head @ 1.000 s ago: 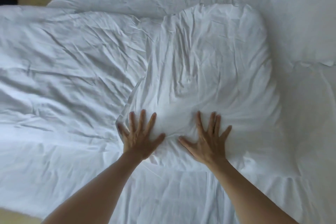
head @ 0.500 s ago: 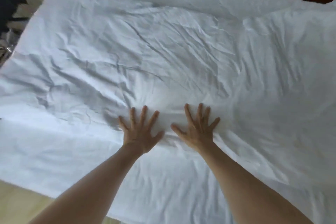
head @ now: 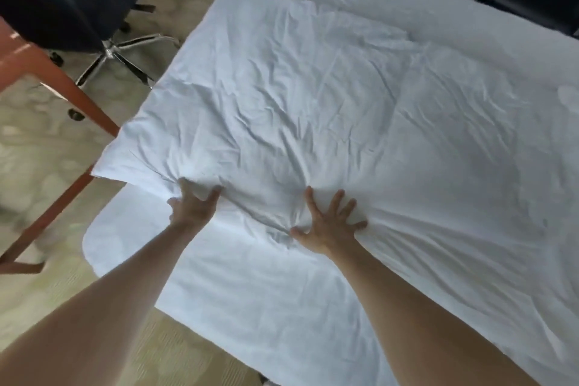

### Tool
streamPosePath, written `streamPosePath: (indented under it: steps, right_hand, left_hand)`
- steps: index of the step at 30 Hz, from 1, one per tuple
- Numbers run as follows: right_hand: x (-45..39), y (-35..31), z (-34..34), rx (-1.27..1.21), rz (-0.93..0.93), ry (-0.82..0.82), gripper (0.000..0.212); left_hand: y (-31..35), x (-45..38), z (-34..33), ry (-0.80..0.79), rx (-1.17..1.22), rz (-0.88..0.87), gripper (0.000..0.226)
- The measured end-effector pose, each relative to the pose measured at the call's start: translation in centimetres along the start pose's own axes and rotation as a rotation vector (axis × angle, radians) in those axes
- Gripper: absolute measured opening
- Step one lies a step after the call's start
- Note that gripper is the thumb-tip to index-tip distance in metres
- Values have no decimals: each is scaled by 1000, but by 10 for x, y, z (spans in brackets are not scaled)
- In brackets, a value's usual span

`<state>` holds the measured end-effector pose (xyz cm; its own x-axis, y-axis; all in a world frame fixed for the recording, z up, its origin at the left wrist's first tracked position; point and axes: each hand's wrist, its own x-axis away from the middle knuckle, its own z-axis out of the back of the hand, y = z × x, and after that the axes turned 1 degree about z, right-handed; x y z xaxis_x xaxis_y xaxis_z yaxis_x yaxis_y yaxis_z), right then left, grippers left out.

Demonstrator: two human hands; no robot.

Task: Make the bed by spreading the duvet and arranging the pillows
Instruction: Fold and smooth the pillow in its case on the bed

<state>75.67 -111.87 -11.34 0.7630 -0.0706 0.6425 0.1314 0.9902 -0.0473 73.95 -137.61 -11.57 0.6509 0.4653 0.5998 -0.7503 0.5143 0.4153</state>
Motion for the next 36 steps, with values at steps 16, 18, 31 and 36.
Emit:
streamPosePath:
  steps: [16,18,31,36]
  right_hand:
    - [-20,-13,-1,-35,107,-85,68]
    - [-22,-11,8,-138,138,-110,60]
    - [38,-122,178,-1017,407,678,98]
    - [5,-101,176,-694,222,517,135]
  left_hand:
    - [24,-74,43,62,1289,355,57]
    - [51,-56,44,252,1281,146,48]
    - [102,46,19,202,-504,-1053,43]
    - [83,42,21,199,-538,-1190,33]
